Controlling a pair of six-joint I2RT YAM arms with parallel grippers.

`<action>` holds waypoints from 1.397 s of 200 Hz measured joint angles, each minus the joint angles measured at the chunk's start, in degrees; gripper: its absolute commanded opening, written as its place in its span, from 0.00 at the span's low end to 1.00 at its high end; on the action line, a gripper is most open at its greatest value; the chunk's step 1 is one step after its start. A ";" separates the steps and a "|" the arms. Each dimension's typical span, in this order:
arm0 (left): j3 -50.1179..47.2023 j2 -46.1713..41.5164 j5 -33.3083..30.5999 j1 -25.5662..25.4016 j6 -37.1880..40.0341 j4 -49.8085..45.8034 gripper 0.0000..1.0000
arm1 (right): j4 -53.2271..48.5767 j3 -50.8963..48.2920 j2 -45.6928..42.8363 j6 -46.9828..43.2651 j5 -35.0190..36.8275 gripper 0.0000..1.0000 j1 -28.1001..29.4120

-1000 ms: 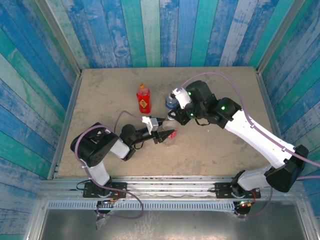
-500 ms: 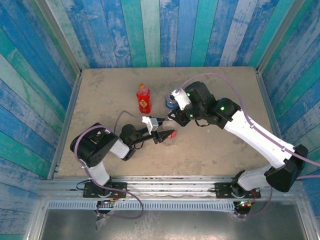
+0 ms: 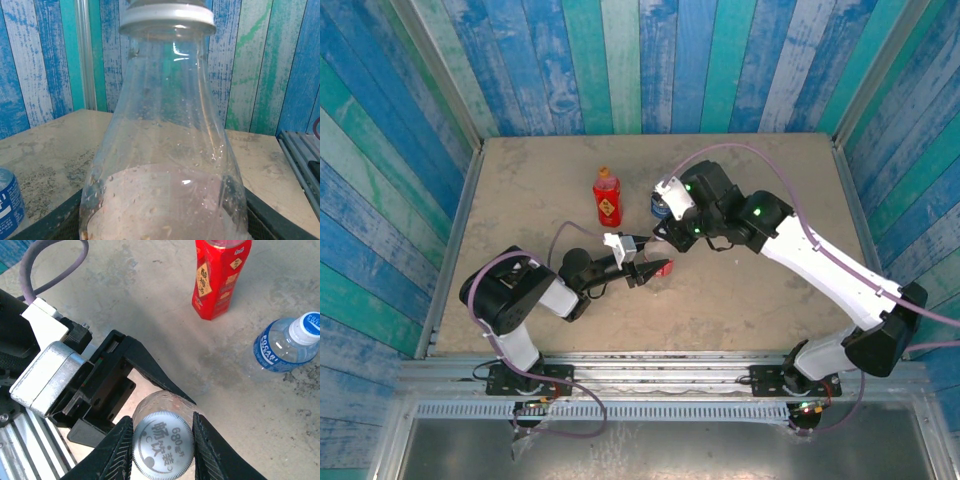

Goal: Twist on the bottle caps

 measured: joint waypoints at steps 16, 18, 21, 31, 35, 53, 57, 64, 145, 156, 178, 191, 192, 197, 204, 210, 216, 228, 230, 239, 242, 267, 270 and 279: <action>0.00 0.00 0.07 0.00 0.02 0.00 0.61 | 2.49 -2.73 -1.70 0.22 0.57 0.33 0.20; 0.00 0.00 0.11 0.00 0.07 0.00 0.61 | 2.97 -3.15 -1.99 0.31 0.52 0.32 0.22; 0.00 0.00 0.13 -0.04 0.11 0.00 0.61 | 3.48 -3.67 -2.38 0.35 0.55 0.32 0.22; 0.00 0.00 0.24 -0.11 0.31 0.00 0.61 | 4.72 -5.09 -3.37 0.55 0.59 0.32 0.28; 0.00 0.00 0.28 -0.11 0.35 0.00 0.61 | 5.16 -5.55 -3.65 0.66 0.59 0.32 0.33; 0.00 0.00 0.33 -0.11 0.39 0.00 0.61 | 6.32 -6.23 -3.98 0.81 0.76 0.31 0.44; 0.00 0.00 0.28 -0.09 0.35 0.00 0.61 | 6.51 -6.29 -3.98 0.83 0.81 0.31 0.48; 0.00 0.00 0.26 -0.04 0.33 0.00 0.61 | 6.86 -6.43 -3.98 0.87 0.90 0.31 0.52; 0.02 0.00 0.04 -0.07 0.37 -0.09 0.62 | 6.43 -6.80 -3.45 0.90 2.27 0.38 1.03; 0.02 0.00 0.04 -0.07 0.44 -0.09 0.61 | 5.81 -6.93 -3.45 0.90 2.67 0.40 1.07; 0.02 0.00 0.02 -0.07 0.46 -0.13 0.62 | 5.79 -6.91 -3.48 0.94 3.48 0.49 1.07; 0.02 0.00 0.04 -0.07 0.50 -0.13 0.61 | 5.79 -6.91 -3.50 0.85 4.00 0.60 1.09; 0.02 0.00 0.04 -0.07 0.50 -0.13 0.61 | 5.79 -6.91 -3.52 0.96 4.11 0.60 1.09; 0.02 0.00 0.04 -0.07 0.50 -0.13 0.62 | 5.79 -6.91 -3.54 0.90 4.26 0.63 1.07; 0.02 0.00 0.04 -0.07 0.52 -0.13 0.62 | 5.79 -6.91 -3.65 0.90 4.46 0.66 1.07; 0.02 0.00 0.04 -0.07 0.52 -0.13 0.61 | 5.79 -6.91 -3.80 0.90 4.74 0.68 1.07; 0.02 0.00 0.04 -0.07 0.52 -0.13 0.62 | 5.79 -6.91 -4.02 0.90 4.92 0.69 1.09; 0.02 0.00 0.07 -0.07 0.55 -0.13 0.62 | 5.81 -6.93 -4.76 0.87 5.20 0.71 1.09; 0.02 0.00 0.07 -0.07 0.55 -0.13 0.62 | 5.81 -6.93 -4.87 0.87 5.22 0.72 1.07; 0.02 0.00 0.07 -0.07 0.55 -0.13 0.62 | 5.99 -7.02 -5.73 0.87 5.22 0.73 1.07; 0.02 0.00 0.07 -0.07 0.55 -0.13 0.62 | 6.12 -7.13 -6.05 0.92 5.20 0.73 1.07; 0.02 0.00 0.07 -0.07 0.55 -0.15 0.62 | 7.91 -8.61 -9.35 1.31 4.66 0.60 1.01; 0.02 0.00 0.07 -0.07 0.55 -0.15 0.62 | 8.07 -8.72 -9.64 1.60 4.61 0.57 0.94; 0.02 0.00 0.07 -0.07 0.55 -0.15 0.62 | 8.50 -8.79 -10.16 2.45 4.24 0.48 0.59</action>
